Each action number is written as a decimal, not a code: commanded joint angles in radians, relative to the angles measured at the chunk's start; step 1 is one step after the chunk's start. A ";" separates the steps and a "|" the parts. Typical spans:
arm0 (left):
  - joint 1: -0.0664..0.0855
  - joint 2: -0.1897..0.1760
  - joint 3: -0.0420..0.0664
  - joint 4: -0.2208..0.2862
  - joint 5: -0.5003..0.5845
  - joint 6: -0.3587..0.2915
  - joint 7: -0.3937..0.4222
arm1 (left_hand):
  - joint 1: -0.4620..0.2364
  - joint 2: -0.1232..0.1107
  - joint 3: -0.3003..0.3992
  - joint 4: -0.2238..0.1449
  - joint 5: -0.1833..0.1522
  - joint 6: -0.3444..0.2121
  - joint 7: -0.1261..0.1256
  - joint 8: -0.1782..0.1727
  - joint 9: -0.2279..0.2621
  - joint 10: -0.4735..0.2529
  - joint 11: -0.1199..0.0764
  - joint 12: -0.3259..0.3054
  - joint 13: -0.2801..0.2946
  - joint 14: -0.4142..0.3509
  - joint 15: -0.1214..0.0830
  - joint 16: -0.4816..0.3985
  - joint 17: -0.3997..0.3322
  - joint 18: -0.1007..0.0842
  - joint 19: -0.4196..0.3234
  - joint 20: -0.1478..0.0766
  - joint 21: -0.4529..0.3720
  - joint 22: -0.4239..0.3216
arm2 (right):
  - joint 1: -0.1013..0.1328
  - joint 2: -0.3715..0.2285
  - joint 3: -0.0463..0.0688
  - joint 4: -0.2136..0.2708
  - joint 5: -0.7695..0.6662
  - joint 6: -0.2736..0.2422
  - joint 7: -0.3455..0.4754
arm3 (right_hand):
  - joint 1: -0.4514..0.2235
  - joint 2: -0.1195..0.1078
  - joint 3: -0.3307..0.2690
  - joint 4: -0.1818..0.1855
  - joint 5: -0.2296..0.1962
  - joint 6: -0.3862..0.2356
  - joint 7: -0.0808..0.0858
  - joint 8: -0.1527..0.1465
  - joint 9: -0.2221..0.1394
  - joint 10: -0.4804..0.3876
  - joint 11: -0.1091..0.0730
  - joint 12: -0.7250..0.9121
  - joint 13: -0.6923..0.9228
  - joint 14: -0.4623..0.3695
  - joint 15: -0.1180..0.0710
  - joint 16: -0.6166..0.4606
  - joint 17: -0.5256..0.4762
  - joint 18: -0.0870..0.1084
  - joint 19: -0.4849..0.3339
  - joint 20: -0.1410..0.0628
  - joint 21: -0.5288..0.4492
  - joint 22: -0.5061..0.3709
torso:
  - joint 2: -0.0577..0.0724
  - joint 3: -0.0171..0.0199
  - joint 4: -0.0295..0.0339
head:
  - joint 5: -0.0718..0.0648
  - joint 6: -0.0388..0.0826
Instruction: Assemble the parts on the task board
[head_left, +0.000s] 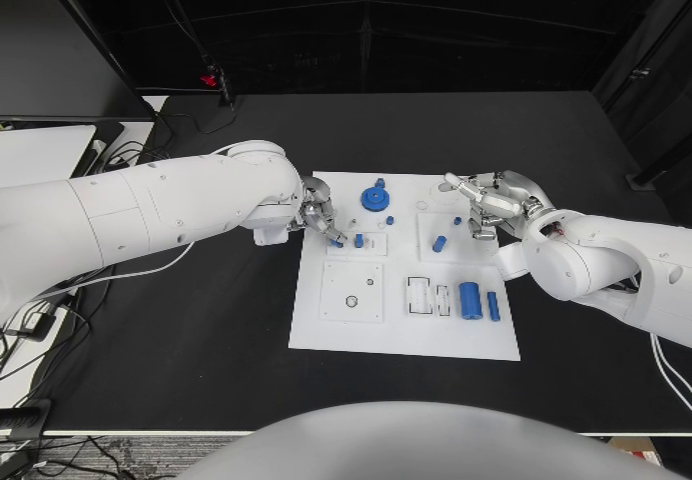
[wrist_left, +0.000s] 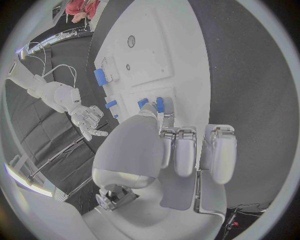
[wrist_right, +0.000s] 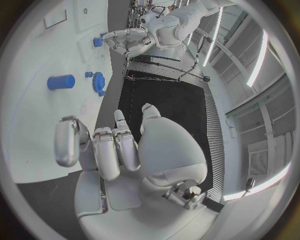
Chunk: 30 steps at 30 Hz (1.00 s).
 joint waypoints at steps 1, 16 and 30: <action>-0.004 0.000 -0.003 -0.004 -0.020 0.002 -0.011 | 0.082 0.081 0.040 -0.035 -0.002 -0.002 -0.008 0.006 0.001 0.112 -0.009 -0.003 0.261 0.105 -0.004 0.001 0.263 -0.006 0.104 -0.001 0.003 0.263 | 0.001 0.000 0.000 0.003 -0.001 0.006 0.009 | 0.004 0.002 -0.008 0.000 0.004 -0.006 0.016 0.003 0.002 0.104 0.009 0.003 0.263 0.104 0.004 0.002 0.263 0.011 -0.008 -0.001 -0.003 0.177 | 0.001 -0.0006 -0.0006 | 0.000 0.000; -0.009 0.015 -0.003 -0.011 -0.020 0.016 -0.011 | 0.080 0.082 0.046 -0.033 -0.003 -0.003 -0.007 0.006 0.002 0.112 -0.008 -0.003 0.261 0.105 -0.004 0.001 0.263 -0.006 0.104 0.000 0.003 0.263 | 0.001 0.001 0.000 0.004 -0.001 0.007 0.009 | 0.004 0.002 -0.008 0.000 0.004 -0.006 0.016 0.003 0.002 0.104 0.009 0.003 0.263 0.104 0.004 0.002 0.263 0.011 -0.008 -0.001 -0.003 0.177 | 0.001 -0.0001 0.0002 | 0.002 0.000; -0.012 0.015 -0.003 -0.012 -0.020 0.031 -0.015 | 0.080 0.082 0.047 -0.033 -0.004 -0.003 -0.007 0.006 0.002 0.112 -0.008 -0.003 0.261 0.105 -0.004 0.001 0.263 -0.006 0.104 0.000 0.003 0.263 | 0.001 0.000 0.000 0.004 -0.001 0.007 0.009 | 0.004 0.002 -0.008 0.000 0.004 -0.006 0.016 0.003 0.002 0.104 0.009 0.003 0.263 0.104 0.004 0.002 0.263 0.011 -0.008 -0.001 -0.003 0.177 | 0.000 -0.0002 0.0001 | 0.001 0.000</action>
